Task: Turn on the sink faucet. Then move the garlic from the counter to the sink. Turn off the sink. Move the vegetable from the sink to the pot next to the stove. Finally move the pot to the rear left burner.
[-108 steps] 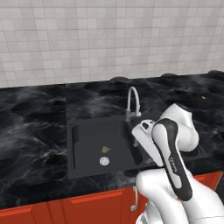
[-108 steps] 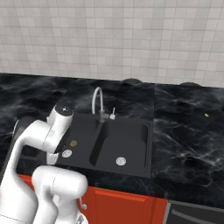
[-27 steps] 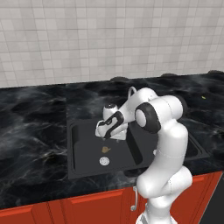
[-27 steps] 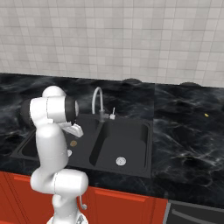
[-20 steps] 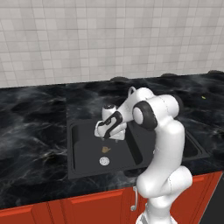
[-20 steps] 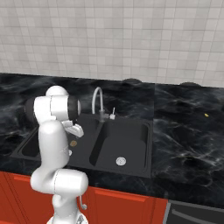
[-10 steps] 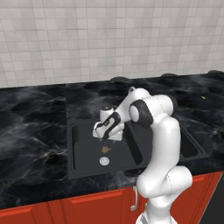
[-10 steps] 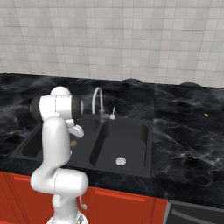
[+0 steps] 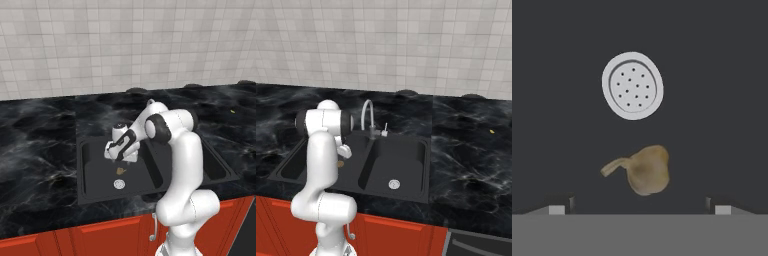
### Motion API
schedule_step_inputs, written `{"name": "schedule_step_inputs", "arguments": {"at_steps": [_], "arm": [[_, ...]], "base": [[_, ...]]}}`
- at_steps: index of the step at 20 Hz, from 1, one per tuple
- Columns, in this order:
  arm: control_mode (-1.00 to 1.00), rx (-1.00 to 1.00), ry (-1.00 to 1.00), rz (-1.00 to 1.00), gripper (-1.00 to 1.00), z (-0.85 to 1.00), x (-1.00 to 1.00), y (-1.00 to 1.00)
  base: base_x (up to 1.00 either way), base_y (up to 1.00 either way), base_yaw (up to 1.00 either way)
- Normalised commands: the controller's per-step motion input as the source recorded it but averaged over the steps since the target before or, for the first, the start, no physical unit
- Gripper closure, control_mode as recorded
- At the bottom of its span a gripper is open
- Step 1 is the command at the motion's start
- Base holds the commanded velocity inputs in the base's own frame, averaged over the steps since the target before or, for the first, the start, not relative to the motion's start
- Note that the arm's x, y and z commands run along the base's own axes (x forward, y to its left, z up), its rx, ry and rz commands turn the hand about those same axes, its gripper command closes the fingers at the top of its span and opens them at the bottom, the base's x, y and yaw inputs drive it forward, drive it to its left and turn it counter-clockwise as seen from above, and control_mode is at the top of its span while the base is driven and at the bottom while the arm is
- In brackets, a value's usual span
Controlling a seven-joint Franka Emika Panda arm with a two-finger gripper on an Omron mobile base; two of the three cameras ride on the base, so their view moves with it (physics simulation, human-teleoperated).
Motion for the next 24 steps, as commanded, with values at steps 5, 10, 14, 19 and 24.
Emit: {"name": "schedule_step_inputs", "arguments": {"at_steps": [5, 10, 14, 19, 24], "arm": [[-1.0, 0.0, 0.0, 0.0, -1.0, -0.18, 0.0, 0.0], [-1.0, 0.0, 0.0, 0.0, -1.0, -0.19, 0.0, 0.0], [-1.0, 0.0, 0.0, 0.0, -1.0, -0.19, 0.0, 0.0], [-1.0, 0.0, 0.0, 0.0, -1.0, -0.18, 0.0, 0.01], [-1.0, 0.0, 0.0, 0.0, -1.0, -0.15, 0.01, 0.02]], "base": [[0.0, 0.0, 0.0], [0.0, 0.0, 0.0], [0.0, 0.0, 0.0], [0.0, 0.0, 0.0], [0.0, 0.0, 0.0]]}}
